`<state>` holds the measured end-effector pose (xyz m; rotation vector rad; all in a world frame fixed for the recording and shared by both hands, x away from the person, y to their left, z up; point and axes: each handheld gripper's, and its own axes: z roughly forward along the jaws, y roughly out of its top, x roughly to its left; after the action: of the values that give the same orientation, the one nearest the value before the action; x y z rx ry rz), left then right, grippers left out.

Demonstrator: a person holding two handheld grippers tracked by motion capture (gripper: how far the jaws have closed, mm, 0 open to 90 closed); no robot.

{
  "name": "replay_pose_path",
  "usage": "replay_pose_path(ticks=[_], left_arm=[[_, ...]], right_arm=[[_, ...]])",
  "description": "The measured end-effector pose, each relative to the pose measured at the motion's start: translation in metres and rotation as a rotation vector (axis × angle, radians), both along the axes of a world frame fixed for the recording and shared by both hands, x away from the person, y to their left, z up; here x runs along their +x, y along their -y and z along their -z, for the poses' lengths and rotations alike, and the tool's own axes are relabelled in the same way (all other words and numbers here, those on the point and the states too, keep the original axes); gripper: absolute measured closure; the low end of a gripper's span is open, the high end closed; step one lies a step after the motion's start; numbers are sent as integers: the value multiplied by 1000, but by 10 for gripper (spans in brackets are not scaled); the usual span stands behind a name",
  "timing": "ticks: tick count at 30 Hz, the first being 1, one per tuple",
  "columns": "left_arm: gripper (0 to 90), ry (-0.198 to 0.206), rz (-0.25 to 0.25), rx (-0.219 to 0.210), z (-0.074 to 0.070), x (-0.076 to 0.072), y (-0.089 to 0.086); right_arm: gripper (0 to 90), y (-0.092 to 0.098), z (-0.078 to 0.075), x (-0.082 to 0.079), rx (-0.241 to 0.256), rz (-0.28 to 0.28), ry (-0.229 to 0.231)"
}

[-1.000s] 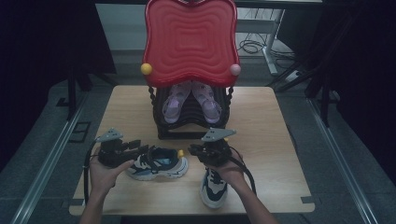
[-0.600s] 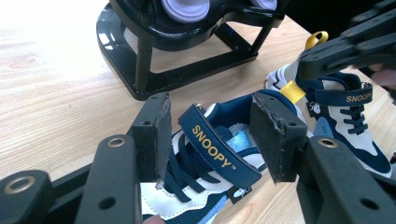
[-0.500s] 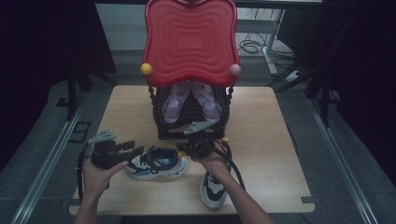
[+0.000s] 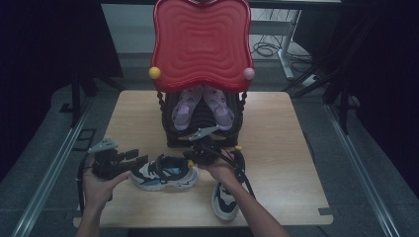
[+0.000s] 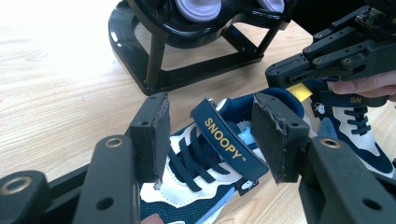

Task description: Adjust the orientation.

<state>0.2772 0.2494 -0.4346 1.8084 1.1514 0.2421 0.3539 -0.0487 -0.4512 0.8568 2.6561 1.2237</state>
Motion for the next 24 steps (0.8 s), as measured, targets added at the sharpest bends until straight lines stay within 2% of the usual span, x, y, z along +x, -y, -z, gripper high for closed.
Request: replay_pose_path(ticks=[10, 24], left_arm=[[478, 6, -13, -1, 0, -2, -7], [478, 5, -32, 4, 0, -6, -16]], right_arm=[[896, -1, 0, -3, -31, -19, 8], [896, 2, -1, -26, -35, -85, 10]])
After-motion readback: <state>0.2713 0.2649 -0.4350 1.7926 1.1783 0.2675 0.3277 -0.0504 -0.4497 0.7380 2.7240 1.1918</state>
